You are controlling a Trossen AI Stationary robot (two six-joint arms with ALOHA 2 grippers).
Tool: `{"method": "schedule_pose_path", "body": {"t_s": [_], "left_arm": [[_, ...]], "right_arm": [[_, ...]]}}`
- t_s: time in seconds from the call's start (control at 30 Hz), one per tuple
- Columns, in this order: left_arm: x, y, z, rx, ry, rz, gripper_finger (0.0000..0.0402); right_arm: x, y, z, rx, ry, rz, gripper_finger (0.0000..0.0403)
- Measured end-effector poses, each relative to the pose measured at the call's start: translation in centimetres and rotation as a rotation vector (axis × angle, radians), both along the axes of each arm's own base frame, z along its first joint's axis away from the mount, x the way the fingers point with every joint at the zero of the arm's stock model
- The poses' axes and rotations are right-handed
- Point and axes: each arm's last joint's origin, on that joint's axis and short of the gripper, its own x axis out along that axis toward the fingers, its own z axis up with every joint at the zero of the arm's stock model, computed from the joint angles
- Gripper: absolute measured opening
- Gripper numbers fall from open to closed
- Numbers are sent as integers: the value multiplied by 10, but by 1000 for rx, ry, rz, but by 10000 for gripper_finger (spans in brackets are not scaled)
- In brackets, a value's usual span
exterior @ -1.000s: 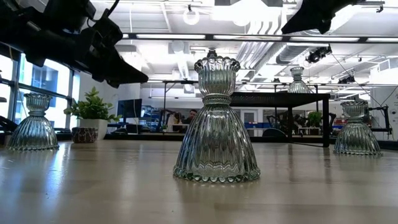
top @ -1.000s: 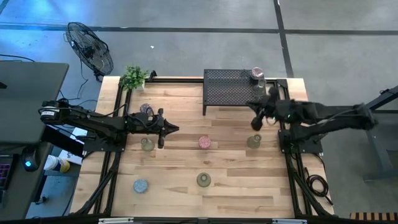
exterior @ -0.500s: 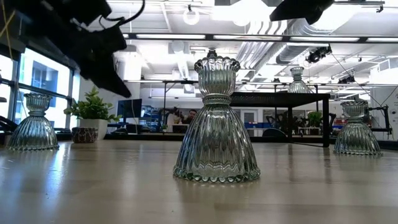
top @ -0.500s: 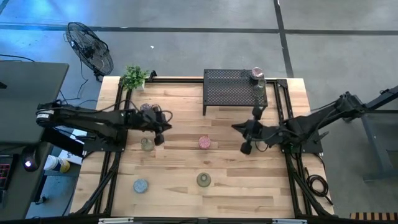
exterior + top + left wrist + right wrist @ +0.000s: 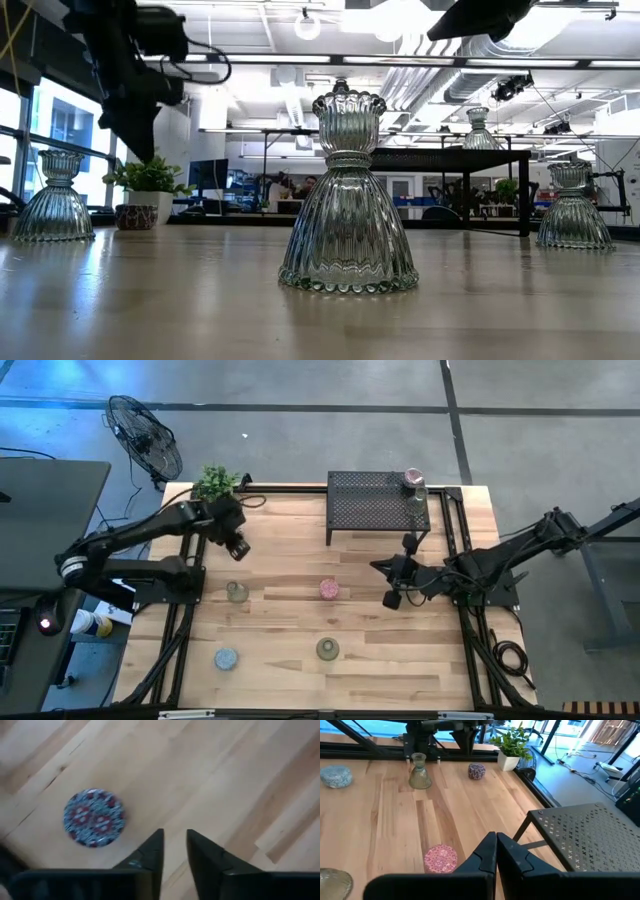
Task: Pick & Place candle stick holders
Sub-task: Put the black scented candle on the shelf
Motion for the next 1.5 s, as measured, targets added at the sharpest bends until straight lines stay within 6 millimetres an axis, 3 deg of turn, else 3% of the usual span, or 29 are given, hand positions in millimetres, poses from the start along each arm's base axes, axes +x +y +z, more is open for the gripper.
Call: {"method": "schedule_pose_path", "body": {"t_s": [0.33, 0.53, 0.7, 1.2, 1.5], "left_arm": [[-1, 36, -24, -14, 156, 162, 263], [3, 56, -45, -33, 248, 163, 320], [4, 64, -57, -28, 333, 160, 330], [14, 73, -77, -51, 370, 102, 330], [15, 72, -77, -68, 357, 77, 287]], "right_arm": [[0, 0, 0, 3, 1, 6, 2], [0, 0, 0, 3, 1, 6, 1], [0, 0, 0, 2, 2, 7, 1], [0, 1, 0, 11, 6, 26, 1], [0, 1, 0, 11, 6, 26, 1]]}}
